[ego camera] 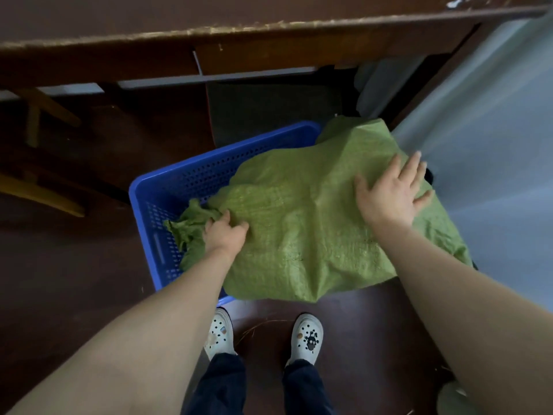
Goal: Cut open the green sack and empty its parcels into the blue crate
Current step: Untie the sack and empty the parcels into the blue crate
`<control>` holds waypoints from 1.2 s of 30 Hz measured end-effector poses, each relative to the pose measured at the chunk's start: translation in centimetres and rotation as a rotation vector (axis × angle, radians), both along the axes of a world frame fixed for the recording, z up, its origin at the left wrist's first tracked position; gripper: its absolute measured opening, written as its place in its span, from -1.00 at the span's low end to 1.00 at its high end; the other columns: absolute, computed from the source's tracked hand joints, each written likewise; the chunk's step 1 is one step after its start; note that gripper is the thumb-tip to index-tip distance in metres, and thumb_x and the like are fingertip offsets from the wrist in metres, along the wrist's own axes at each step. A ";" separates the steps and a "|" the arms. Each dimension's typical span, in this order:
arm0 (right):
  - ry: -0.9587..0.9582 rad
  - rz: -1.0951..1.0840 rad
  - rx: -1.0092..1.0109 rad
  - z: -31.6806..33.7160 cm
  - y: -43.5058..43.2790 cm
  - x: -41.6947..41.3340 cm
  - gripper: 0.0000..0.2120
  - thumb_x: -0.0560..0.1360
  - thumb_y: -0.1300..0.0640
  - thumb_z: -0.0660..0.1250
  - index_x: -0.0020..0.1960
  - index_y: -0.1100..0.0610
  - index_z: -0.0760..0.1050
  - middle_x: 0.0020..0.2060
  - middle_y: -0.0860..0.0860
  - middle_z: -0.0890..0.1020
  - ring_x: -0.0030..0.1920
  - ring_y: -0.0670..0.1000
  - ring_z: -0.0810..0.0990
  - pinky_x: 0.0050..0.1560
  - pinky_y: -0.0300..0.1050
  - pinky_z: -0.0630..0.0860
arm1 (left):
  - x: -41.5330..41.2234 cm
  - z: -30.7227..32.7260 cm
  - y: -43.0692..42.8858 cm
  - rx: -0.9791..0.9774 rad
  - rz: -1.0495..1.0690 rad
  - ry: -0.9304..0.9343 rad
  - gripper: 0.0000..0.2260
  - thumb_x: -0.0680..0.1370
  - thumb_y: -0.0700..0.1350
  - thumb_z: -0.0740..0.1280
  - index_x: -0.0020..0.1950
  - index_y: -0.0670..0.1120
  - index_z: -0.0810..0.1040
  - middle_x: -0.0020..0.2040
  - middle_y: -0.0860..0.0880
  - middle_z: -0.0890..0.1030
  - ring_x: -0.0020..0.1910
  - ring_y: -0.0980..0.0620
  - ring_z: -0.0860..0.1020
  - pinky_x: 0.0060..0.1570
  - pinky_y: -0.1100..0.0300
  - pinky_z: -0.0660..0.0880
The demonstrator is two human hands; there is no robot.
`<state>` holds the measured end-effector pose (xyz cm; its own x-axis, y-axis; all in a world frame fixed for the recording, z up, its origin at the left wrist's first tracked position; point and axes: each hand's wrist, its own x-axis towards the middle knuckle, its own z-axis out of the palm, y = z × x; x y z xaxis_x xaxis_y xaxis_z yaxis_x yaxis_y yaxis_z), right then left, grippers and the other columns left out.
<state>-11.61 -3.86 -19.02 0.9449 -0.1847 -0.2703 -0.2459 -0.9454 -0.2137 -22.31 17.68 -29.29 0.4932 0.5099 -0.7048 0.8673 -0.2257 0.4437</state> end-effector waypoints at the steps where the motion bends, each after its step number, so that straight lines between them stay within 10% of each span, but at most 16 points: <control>1: 0.053 0.011 -0.015 -0.2 -0.8 0.6 -0.26 0.53 -0.19 0.13 0.53 0.15 -0.05 0.56 0.07 -0.07 0.55 0.10 -0.15 0.47 0.28 -0.18 | 0.0 -0.2 0.0 0.009 0.032 -0.016 -0.40 0.51 0.03 0.25 0.52 -0.05 0.19 0.47 -0.22 0.30 0.43 -0.20 0.30 0.43 -0.01 0.26; 7: -0.039 0.135 0.087 -1.1 -1.7 1.2 -0.56 0.53 -0.08 0.24 0.24 0.22 0.48 0.27 0.15 0.44 0.28 0.20 0.39 0.22 0.07 0.41 | -0.9 -0.5 -0.9 0.192 0.151 -0.019 -0.39 0.59 0.07 0.16 0.55 -0.15 0.06 0.47 -0.23 0.29 0.40 -0.23 0.35 0.35 -0.02 0.35; 16: -0.108 0.118 0.013 -1.1 0.8 -0.1 -0.70 0.61 0.10 0.09 0.19 0.25 0.47 0.13 0.23 0.52 0.14 0.25 0.48 0.07 0.10 0.43 | -3.5 0.9 -3.5 0.168 -0.066 -0.104 -0.30 0.49 -0.03 0.34 0.55 -0.02 0.07 0.54 -0.07 -0.28 0.55 -0.10 -0.21 0.50 0.09 -0.06; 21: -0.126 -0.091 0.194 -0.6 2.5 -0.2 -0.69 0.62 0.09 0.05 0.20 0.20 0.46 0.16 0.17 0.53 0.12 0.23 0.51 -0.01 0.01 0.38 | -5.1 0.5 -2.1 0.288 -0.215 -0.172 -0.48 0.57 -0.16 0.26 0.52 -0.11 0.19 0.57 -0.13 -0.01 0.55 -0.09 0.01 0.49 0.27 0.06; 24: -0.152 -0.153 0.270 0.2 2.9 0.6 -0.69 0.62 0.10 0.05 0.20 0.21 0.46 0.17 0.15 0.54 0.12 0.20 0.53 -0.09 -0.06 0.33 | -4.5 0.9 -0.5 0.219 -0.168 -0.150 -0.62 0.61 -0.21 0.18 0.44 -0.22 0.33 0.48 -0.15 0.31 0.44 -0.07 0.30 0.02 0.63 0.24; 30: -0.191 -0.208 0.339 3.8 3.4 1.5 -0.68 0.63 0.08 0.02 0.24 0.20 0.41 0.21 0.14 0.51 0.19 0.17 0.49 -0.02 -0.08 0.32 | -3.5 3.5 0.7 0.320 -0.192 -0.191 -0.72 0.62 -0.13 0.14 0.16 -0.18 0.59 0.20 -0.18 0.56 0.25 -0.16 0.45 0.20 0.09 0.40; 36: -0.197 -0.141 0.381 9.0 4.2 0.8 -0.68 0.64 0.11 0.02 0.23 0.27 0.39 0.19 0.22 0.52 0.20 0.21 0.47 -0.03 -0.08 0.30 | -3.4 8.7 -0.5 0.252 -0.012 -0.230 -0.69 0.64 -0.16 0.12 0.33 -0.18 0.48 0.24 -0.22 0.58 0.20 -0.19 0.54 0.23 0.06 0.45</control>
